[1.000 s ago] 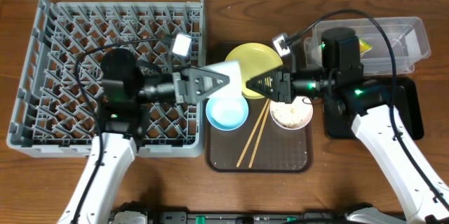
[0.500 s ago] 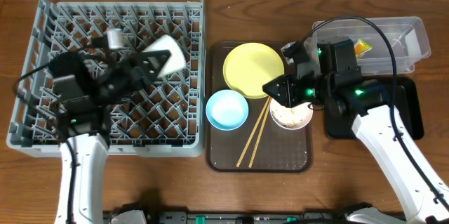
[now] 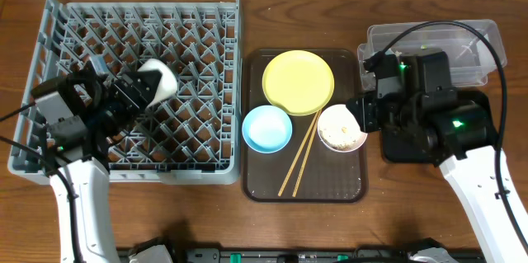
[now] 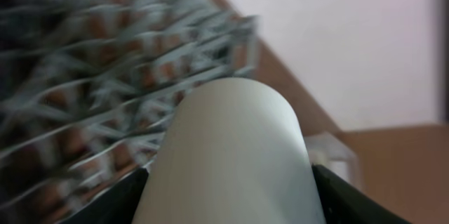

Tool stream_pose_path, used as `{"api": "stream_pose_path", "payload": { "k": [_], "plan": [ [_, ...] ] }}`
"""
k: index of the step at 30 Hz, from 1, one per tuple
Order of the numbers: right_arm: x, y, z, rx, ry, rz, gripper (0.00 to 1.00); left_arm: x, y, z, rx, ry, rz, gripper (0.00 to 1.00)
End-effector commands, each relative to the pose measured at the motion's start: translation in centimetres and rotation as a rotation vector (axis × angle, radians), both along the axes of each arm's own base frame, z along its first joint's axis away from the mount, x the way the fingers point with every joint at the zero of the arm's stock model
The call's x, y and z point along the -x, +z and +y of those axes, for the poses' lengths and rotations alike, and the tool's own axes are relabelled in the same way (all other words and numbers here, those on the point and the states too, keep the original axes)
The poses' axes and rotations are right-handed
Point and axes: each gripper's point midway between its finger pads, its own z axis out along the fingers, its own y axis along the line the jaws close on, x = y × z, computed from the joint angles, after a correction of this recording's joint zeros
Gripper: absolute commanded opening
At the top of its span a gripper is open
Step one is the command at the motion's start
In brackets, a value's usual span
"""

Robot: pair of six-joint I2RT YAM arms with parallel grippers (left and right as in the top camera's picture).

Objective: Sort waste into correct bins and load items into the dishwasher rack
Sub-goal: 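Place the white cup upside down in the dish rack with left gripper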

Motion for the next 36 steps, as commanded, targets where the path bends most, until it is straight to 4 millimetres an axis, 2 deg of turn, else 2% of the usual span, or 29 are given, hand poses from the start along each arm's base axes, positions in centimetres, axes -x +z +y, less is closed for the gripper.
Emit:
{"api": "stream_pose_path", "payload": {
  "k": [1,5,7,14,18,26,33,35,36],
  "plan": [
    [-0.4,0.6,-1.1,0.040,-0.021,-0.030,0.24,-0.5,2.1,3.2,-0.215,0.076,-0.004,0.06],
    [-0.3,0.1,-2.2,0.088,-0.055,-0.019,0.24,1.1,3.0,4.6,-0.317,0.118,0.107,0.06],
    [-0.2,-0.1,-2.6,0.105,-0.066,-0.010,0.24,2.4,2.8,5.3,-0.363,0.139,0.186,0.06],
    [0.1,-0.8,-4.1,0.172,-0.131,0.017,0.24,5.7,-0.4,4.9,-0.512,0.074,0.407,0.06],
    [0.2,-1.0,-5.0,0.203,-0.179,0.031,0.24,5.3,-1.9,3.6,-0.574,-0.010,0.455,0.06],
    [0.3,-1.1,-5.1,0.208,-0.179,0.035,0.24,4.6,-6.2,1.5,-0.638,-0.144,0.597,0.06],
    [0.3,-1.1,-5.1,0.209,-0.179,0.038,0.25,4.6,-9.7,1.2,-0.618,-0.197,0.715,0.07],
    [0.4,-1.2,-5.1,0.210,-0.179,0.039,0.25,4.6,-10.6,1.2,-0.611,-0.209,0.743,0.10],
    [0.4,-1.2,-5.1,0.210,-0.179,0.039,0.26,4.7,-10.9,1.2,-0.609,-0.213,0.753,0.17]
  ]
}}
